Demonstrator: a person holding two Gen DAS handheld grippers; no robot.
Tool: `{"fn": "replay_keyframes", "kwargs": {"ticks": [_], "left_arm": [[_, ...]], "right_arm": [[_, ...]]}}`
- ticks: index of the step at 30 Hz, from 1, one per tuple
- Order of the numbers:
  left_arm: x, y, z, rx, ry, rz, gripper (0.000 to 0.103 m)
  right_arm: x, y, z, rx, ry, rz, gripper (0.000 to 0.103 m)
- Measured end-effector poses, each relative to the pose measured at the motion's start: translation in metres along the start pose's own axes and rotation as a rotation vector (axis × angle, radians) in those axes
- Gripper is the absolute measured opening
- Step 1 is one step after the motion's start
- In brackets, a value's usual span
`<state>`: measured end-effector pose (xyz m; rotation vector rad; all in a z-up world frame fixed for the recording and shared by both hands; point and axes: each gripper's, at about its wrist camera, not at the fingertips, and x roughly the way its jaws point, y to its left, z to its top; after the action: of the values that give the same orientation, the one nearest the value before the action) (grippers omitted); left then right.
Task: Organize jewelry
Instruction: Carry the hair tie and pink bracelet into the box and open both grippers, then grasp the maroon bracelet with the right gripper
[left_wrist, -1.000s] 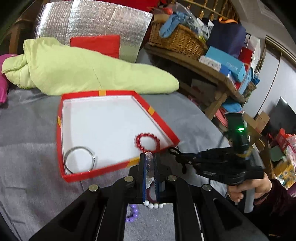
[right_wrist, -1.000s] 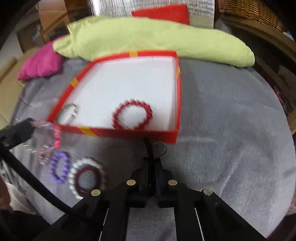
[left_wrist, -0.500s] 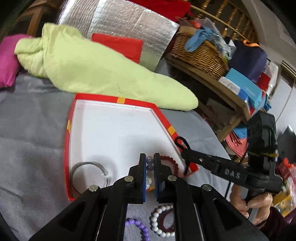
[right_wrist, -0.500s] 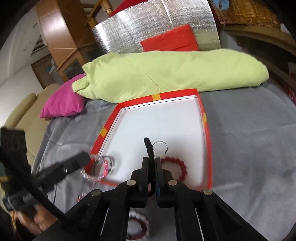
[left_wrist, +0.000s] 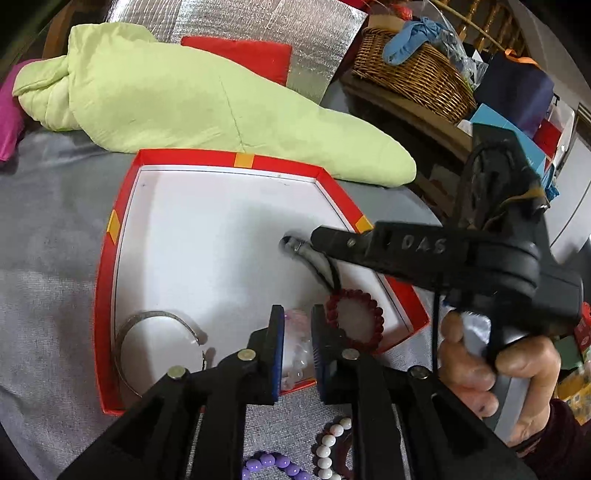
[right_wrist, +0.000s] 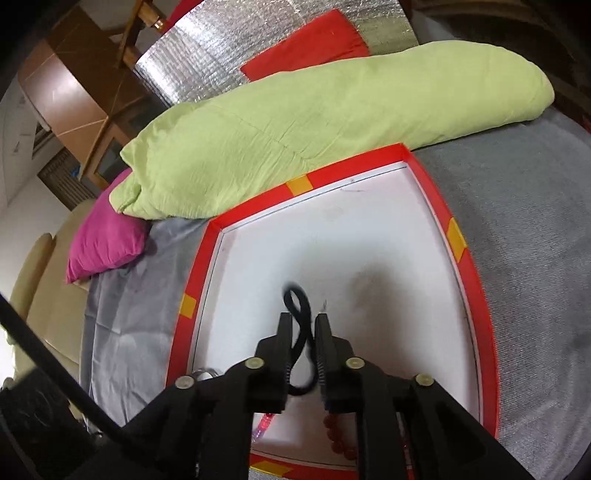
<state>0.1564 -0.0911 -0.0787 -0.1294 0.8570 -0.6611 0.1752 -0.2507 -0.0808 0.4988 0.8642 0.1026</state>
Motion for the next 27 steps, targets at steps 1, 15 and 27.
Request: {"fn": "replay_keyframes", "kwargs": {"ticks": [1, 15, 27], "left_arm": [[-0.001, 0.0, 0.0, 0.002, -0.003, 0.009, 0.018], [-0.068, 0.033, -0.004, -0.05, -0.149, 0.218, 0.055], [-0.107, 0.044, -0.036, 0.006, -0.102, 0.372, 0.065]], "right_arm": [[-0.003, -0.001, 0.0, 0.002, -0.007, 0.004, 0.016], [-0.076, -0.018, -0.015, -0.063, -0.097, 0.0, 0.017], [-0.124, -0.014, -0.063, -0.084, 0.055, 0.003, 0.025]]}}
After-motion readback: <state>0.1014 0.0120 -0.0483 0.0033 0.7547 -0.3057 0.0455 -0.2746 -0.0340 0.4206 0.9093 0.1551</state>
